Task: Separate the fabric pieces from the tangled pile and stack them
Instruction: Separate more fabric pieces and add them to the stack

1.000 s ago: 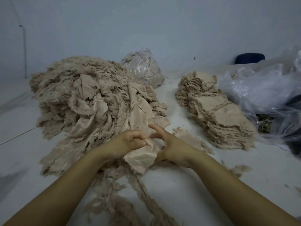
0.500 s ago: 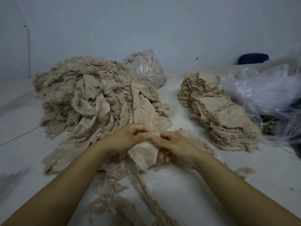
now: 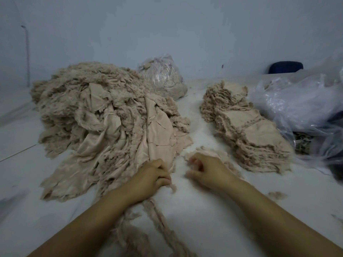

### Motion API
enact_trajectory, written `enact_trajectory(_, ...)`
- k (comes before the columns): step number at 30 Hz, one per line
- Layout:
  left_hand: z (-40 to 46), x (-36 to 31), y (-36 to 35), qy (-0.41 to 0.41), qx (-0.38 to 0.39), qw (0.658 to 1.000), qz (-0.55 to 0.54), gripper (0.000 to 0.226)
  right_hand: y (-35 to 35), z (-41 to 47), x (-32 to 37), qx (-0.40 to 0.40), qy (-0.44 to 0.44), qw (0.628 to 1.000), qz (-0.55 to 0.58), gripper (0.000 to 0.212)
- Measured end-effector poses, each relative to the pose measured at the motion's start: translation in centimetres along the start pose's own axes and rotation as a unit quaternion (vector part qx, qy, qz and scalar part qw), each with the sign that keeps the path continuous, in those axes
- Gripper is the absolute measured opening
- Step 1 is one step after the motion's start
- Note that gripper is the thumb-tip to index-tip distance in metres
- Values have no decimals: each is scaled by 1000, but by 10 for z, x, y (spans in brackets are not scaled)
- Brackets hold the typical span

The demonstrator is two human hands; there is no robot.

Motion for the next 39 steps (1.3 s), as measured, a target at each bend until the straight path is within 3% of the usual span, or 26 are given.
enact_trajectory(1,-3,-2,1,-13,1,1000,-17,15,-3,3,0,21,-1,998,-54,22)
enact_trajectory(3,-10,-6,3,-39,-2,998,-43,14,1,9,4,-21,11,994,-102,26)
enact_trajectory(6,-16,-8,6,-43,-16,994,-100,13,-12,10,29,4,131,990,-59,47)
enact_trajectory(9,-17,-8,3,-13,-16,988,-156,12,-30,7,46,18,211,976,-57,26)
enact_trajectory(12,-21,-2,7,36,50,984,-169,16,-35,10,39,6,207,975,-75,20)
enact_trajectory(16,-30,17,28,115,185,952,-216,26,-27,11,19,-71,157,984,-32,17)
enact_trajectory(19,-15,27,31,206,98,958,-173,34,-25,4,23,-94,189,977,38,18)
enact_trajectory(20,-8,28,28,275,50,936,-213,40,-26,1,29,-97,210,971,59,17)
enact_trajectory(22,7,25,21,379,-10,856,-352,44,-27,-8,41,-96,265,955,93,14)
enact_trajectory(25,27,21,19,394,-93,762,-505,20,-28,-16,42,-54,321,938,117,16)
enact_trajectory(27,33,20,19,386,-144,719,-560,16,-30,-18,38,-31,276,948,153,15)
enact_trajectory(29,35,17,15,362,-167,686,-609,12,-32,-15,35,-55,136,944,294,13)
enact_trajectory(30,35,15,14,350,-176,676,-624,10,-33,-13,35,-60,37,913,402,18)
enact_trajectory(32,33,12,11,336,-193,667,-637,7,-41,-8,40,0,-121,810,574,23)
enact_trajectory(34,31,8,8,322,-202,646,-662,6,-43,-6,50,69,-175,756,627,20)
enact_trajectory(36,28,7,6,321,-211,644,-661,13,-43,-2,59,49,-201,722,660,11)
enact_trajectory(37,28,8,6,330,-227,645,-651,18,-43,-2,63,22,-209,713,668,8)
enact_trajectory(39,26,15,9,361,-281,634,-623,26,-44,-5,65,-31,-204,737,643,22)
Point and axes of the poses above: each hand's wrist, its own z-axis towards the middle knuckle, its own y-axis out of the back of the hand, x = y × z, the point moved 3 cm from there along z, towards the middle knuckle, and after that the axes turned 2 degrees about -x, right-handed, at the moved point
